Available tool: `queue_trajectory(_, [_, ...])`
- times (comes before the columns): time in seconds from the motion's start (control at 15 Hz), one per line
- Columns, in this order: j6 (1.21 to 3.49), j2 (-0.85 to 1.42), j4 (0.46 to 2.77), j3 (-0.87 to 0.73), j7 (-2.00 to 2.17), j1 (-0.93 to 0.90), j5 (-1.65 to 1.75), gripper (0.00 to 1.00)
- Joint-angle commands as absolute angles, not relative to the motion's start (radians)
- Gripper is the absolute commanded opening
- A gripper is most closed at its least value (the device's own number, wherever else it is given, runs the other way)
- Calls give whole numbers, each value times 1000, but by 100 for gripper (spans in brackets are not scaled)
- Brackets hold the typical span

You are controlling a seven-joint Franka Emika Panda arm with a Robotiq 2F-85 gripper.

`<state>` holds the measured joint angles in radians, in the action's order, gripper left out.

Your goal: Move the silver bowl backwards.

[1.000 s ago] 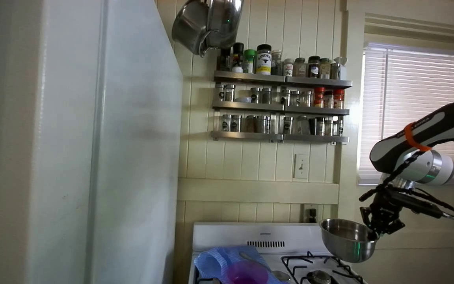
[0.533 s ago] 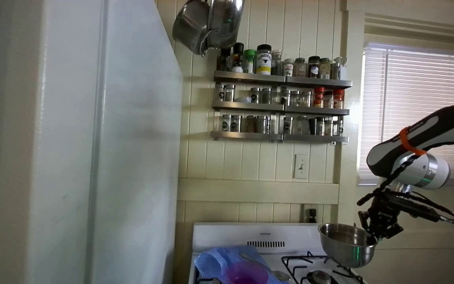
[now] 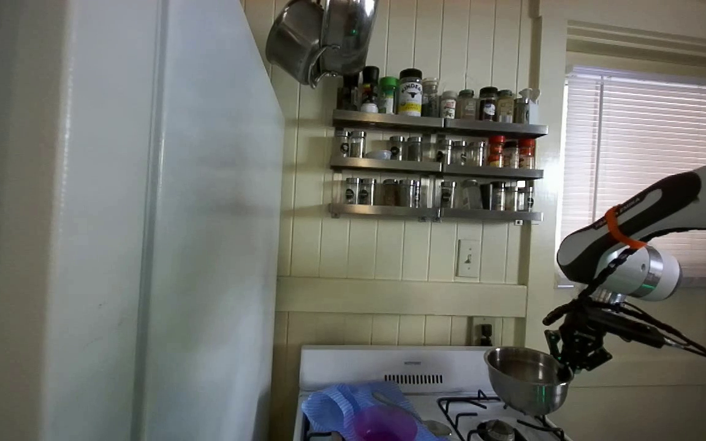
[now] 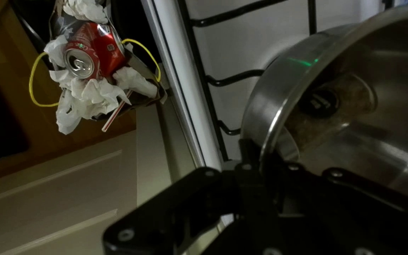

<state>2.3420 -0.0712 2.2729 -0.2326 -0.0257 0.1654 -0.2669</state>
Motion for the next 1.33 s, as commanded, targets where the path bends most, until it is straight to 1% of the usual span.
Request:
queue_trajectory(0.0, [2366, -45, 2245, -211, -12, 164, -295, 2])
queue_trajectory(1.27, [2354, 46, 2176, -169, -23, 166, -294, 2])
